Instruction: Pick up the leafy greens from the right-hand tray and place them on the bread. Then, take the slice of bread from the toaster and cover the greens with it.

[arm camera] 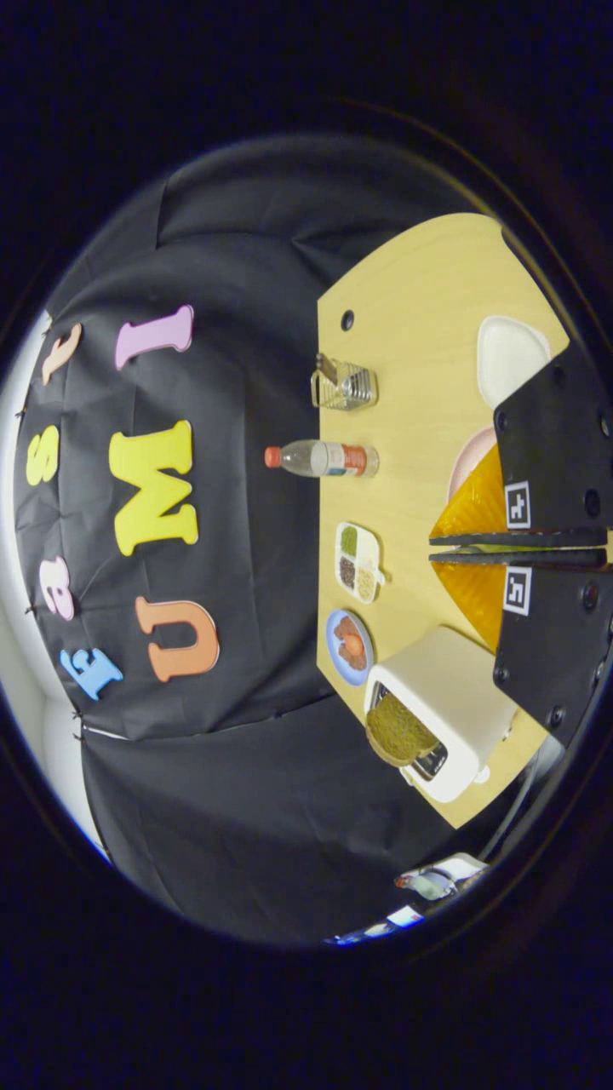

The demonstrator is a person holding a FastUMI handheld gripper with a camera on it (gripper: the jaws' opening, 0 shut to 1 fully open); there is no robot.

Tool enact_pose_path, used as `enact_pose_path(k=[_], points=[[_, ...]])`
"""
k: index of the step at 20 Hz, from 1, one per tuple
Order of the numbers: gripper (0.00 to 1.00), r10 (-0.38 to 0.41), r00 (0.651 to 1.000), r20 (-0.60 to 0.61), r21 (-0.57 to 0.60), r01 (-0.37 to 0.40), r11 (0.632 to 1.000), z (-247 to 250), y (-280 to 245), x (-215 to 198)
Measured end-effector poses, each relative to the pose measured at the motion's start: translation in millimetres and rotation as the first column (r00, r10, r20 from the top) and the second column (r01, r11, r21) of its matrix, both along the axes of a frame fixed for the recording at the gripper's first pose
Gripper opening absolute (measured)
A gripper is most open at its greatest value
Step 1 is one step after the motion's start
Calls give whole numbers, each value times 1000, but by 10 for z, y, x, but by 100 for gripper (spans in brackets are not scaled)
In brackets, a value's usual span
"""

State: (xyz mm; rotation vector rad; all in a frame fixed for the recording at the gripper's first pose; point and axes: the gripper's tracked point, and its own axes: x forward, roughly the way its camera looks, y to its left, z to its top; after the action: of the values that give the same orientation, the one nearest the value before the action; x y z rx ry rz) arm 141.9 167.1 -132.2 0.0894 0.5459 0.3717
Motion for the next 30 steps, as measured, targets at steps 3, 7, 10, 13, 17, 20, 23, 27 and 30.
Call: enact_pose_path(k=[3,7,10,13,17,20,23,27,30], points=[[2,31,999,-45,25,-30,999,-238,202,46],[2,34,993,-116,47,-28,998,-637,204,148],[2,-17,993,-116,8,18,1000,-821,-34,307],[2,-51,992,-117,-35,48,998,-1015,-276,415],[2,-81,984,-159,-49,74,996,-1250,-474,443],[2,-113,985,-131,-103,99,990,-1330,-682,517],[2,-122,984,-128,-97,110,989,-1373,-730,535],[2,-111,983,-148,-90,98,991,-1455,-714,542],[23,-117,987,-112,-70,110,992,-1394,-742,569]])
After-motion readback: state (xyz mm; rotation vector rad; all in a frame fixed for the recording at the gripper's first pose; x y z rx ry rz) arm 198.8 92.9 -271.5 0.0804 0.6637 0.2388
